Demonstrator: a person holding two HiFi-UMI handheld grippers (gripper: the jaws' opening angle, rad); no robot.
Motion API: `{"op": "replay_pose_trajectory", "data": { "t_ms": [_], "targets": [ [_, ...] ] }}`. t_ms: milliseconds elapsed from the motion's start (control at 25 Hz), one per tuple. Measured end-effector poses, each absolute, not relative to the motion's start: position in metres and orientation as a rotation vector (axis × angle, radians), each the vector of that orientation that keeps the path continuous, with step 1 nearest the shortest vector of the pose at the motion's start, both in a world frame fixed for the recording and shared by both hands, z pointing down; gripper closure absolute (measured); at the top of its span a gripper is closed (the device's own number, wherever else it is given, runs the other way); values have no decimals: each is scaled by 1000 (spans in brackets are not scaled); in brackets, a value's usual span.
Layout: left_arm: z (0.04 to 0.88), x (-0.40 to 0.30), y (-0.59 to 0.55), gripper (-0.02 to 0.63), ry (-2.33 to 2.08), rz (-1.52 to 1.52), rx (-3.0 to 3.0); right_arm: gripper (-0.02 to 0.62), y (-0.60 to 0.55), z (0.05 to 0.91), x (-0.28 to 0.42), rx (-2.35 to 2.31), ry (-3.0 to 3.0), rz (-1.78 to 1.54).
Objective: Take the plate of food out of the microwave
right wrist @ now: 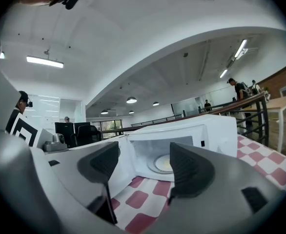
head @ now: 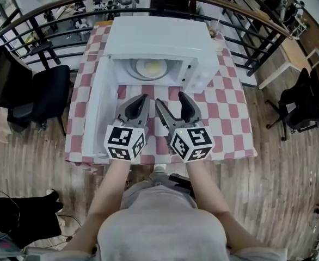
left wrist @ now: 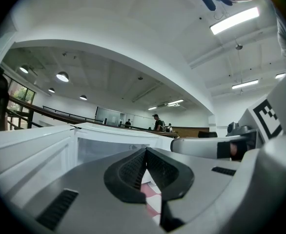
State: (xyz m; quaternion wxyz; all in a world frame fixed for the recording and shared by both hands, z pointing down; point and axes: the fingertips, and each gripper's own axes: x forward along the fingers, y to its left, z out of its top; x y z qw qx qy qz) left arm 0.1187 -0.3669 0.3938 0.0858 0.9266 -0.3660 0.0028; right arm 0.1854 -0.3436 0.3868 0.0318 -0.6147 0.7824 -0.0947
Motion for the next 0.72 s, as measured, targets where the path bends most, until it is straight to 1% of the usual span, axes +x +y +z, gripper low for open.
{"op": "replay_pose_trajectory", "data": {
  "t_ms": [120, 720],
  "targets": [
    [399, 121, -379, 603, -1112, 13, 2742, 268, -363, 409, 192, -1910, 2435, -449],
    [420, 143, -429, 603, -1192, 50, 2675, 268, -441, 465, 216, -1845, 2298, -795]
  ]
}}
